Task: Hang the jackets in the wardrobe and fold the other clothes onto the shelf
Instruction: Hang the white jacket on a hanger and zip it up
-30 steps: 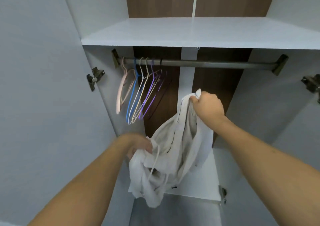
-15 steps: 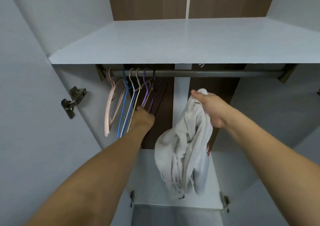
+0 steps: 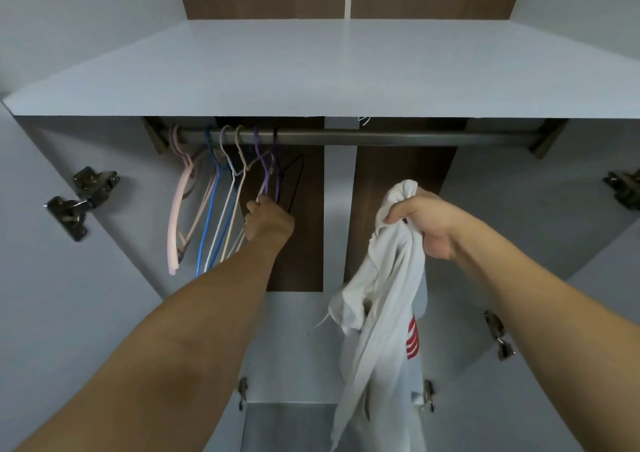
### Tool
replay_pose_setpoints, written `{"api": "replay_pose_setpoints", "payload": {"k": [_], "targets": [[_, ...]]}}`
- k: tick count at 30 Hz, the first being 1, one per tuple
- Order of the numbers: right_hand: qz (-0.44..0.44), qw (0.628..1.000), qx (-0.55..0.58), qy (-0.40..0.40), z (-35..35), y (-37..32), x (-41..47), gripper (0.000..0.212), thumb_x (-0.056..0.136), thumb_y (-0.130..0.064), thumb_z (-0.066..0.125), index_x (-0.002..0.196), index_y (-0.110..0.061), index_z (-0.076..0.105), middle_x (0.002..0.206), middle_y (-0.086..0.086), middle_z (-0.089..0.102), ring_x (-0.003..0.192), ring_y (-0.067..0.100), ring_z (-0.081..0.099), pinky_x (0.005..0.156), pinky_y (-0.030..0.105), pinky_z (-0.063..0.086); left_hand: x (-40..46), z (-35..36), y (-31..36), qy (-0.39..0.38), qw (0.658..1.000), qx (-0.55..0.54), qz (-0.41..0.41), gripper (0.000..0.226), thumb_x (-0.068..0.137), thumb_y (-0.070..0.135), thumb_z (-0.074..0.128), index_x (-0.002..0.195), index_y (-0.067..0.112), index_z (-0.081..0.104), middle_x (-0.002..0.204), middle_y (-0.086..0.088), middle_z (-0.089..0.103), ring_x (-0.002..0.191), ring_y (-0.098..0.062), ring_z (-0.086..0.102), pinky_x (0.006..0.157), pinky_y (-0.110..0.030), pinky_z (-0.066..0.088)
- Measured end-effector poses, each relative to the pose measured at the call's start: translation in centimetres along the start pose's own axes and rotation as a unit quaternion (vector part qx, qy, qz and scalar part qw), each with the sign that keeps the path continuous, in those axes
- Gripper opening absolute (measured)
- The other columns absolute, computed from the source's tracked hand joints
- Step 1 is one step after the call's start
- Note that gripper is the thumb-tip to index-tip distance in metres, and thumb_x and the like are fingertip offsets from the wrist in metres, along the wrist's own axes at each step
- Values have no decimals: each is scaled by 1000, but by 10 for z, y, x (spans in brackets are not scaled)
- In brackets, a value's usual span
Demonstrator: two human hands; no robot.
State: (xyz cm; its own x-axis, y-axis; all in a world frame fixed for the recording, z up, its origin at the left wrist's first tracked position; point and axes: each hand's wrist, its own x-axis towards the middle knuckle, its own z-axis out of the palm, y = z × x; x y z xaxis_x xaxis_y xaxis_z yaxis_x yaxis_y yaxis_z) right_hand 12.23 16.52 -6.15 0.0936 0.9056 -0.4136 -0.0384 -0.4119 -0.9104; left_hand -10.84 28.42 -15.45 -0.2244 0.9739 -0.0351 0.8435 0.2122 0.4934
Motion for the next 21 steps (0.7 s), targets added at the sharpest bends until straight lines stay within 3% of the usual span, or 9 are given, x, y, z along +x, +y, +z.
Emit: {"api": "replay_pose_setpoints", "payload": {"k": [3, 6, 8, 11, 14, 17, 18, 19, 21], "targets": [[-20, 999, -38, 10, 3, -2, -3, 61, 77, 9, 59, 131, -17, 48, 119, 20, 58, 104, 41, 63, 94, 54, 52, 0, 2, 4, 106, 983, 148, 31, 42, 86, 29, 58, 123, 8, 56, 130, -14, 39, 118, -34, 38, 98, -41, 34], [-60, 986, -152, 22, 9, 0, -8, 55, 84, 5, 57, 133, -18, 49, 117, 15, 60, 103, 36, 63, 94, 51, 53, 3, 4, 6, 87, 973, 211, 35, 39, 90, 31, 53, 120, 8, 63, 130, -13, 44, 119, -33, 40, 99, -40, 34], [-92, 970, -224, 31, 15, 3, -9, 36, 90, 2, 54, 123, -12, 59, 111, 15, 63, 99, 33, 65, 92, 46, 55, 7, 5, 7, 37, 986, 162, 5, 40, 94, 29, 51, 125, 5, 60, 135, -15, 48, 124, -35, 45, 102, -42, 37], [-158, 920, -345, 98, 18, 12, -6, 21, 96, -1, 49, 106, -7, 65, 109, 13, 61, 97, 28, 61, 82, 35, 51, 9, 4, 11, -2, 999, -46, 6, 35, 100, 20, 47, 124, -3, 58, 129, -22, 59, 120, -37, 56, 97, -38, 44], [-224, 836, -477, 150, 11, 17, -5, 20, 94, 0, 47, 102, -6, 64, 114, 8, 45, 97, 28, 53, 83, 33, 43, -8, -9, 13, 47, 980, -188, 37, 34, 104, 23, 41, 112, -2, 63, 113, -24, 66, 107, -38, 61, 74, -30, 39], [-229, 791, -546, 157, 1, 19, -8, 25, 92, 0, 46, 110, -6, 64, 120, 11, 47, 101, 34, 55, 88, 41, 49, -31, -34, 7, 98, 976, -179, 74, 37, 105, 28, 39, 98, 1, 63, 102, -25, 66, 99, -41, 61, 68, -30, 32], [-231, 792, -544, 154, -1, 18, -8, 26, 92, -1, 47, 111, -6, 64, 118, 11, 51, 101, 36, 57, 87, 42, 49, -39, -43, 2, 100, 979, -159, 83, 38, 104, 30, 38, 98, 1, 63, 102, -25, 66, 99, -42, 61, 69, -31, 34], [-226, 818, -507, 150, -1, 16, -8, 23, 93, -3, 49, 109, -7, 65, 113, 11, 56, 100, 35, 59, 85, 41, 51, -47, -51, -2, 91, 983, -130, 92, 39, 104, 31, 38, 98, 2, 63, 103, -26, 66, 100, -43, 61, 71, -34, 37], [-155, 928, -320, 107, -1, 12, -5, 14, 94, -8, 57, 101, -13, 67, 104, 9, 66, 95, 31, 65, 84, 41, 54, -73, -64, -11, 57, 991, -63, 105, 41, 104, 35, 37, 92, 5, 63, 101, -26, 66, 101, -44, 61, 75, -38, 42]]}}
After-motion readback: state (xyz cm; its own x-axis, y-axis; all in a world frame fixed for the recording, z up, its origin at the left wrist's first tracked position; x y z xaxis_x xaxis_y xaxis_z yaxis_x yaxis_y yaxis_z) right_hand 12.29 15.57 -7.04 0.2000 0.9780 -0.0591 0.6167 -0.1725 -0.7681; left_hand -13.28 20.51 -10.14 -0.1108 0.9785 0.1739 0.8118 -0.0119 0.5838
